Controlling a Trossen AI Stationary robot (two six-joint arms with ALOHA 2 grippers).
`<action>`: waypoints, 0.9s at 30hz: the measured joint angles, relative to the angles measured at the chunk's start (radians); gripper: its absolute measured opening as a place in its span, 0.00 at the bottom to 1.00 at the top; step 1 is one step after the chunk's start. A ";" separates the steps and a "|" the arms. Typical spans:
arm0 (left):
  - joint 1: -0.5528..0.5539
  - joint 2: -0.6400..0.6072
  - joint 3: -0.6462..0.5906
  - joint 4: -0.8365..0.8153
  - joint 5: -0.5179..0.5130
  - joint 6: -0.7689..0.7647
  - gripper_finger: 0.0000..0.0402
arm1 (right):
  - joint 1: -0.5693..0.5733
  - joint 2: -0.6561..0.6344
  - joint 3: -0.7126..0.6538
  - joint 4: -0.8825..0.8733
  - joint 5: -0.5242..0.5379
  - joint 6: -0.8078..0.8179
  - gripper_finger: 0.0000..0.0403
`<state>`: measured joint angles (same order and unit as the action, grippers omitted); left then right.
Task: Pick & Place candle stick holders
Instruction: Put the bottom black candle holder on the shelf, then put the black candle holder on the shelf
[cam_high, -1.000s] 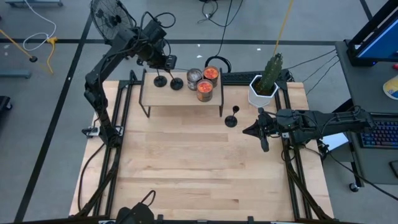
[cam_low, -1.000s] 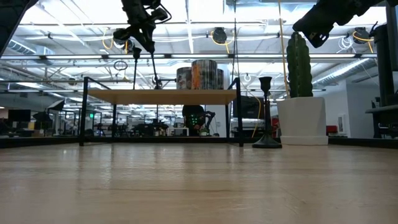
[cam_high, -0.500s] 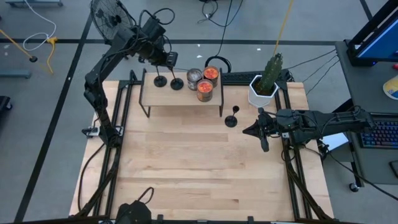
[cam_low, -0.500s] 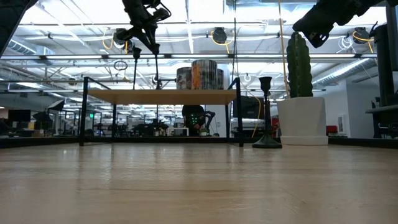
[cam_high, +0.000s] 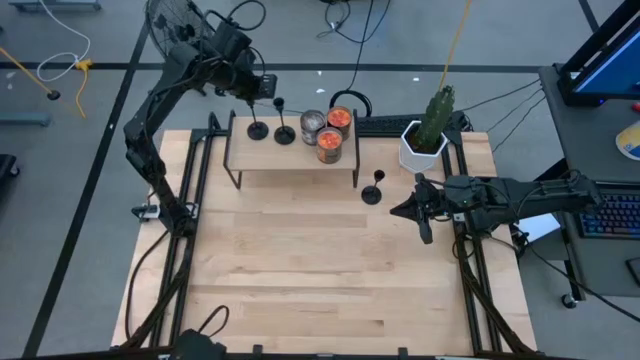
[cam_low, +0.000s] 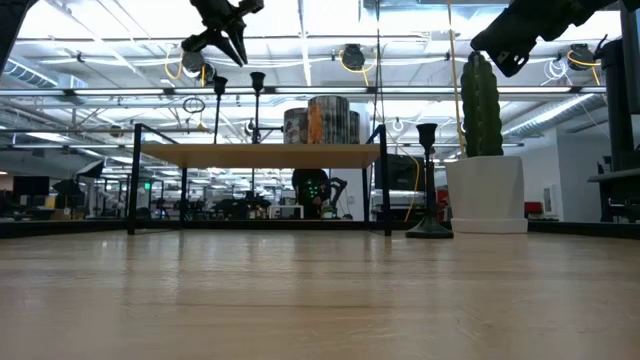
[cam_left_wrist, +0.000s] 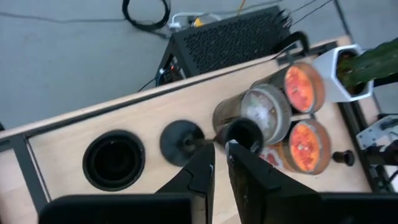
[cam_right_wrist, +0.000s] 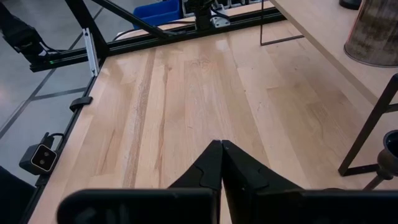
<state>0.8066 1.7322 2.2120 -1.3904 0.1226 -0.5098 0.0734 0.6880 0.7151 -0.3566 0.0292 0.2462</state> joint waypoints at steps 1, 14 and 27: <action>0.000 -0.006 0.000 0.010 0.000 0.000 0.12 | 0.000 0.000 0.000 0.000 0.000 0.000 0.01; -0.039 -0.122 0.000 0.030 0.014 0.031 0.12 | 0.000 0.000 0.000 0.000 0.000 -0.004 0.01; -0.048 -0.253 0.000 -0.149 -0.015 0.102 0.12 | 0.000 0.026 0.000 0.150 0.055 -0.001 0.01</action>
<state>0.7582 1.4793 2.2123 -1.5396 0.1080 -0.4082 0.0734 0.7136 0.7151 -0.2064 0.0844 0.2449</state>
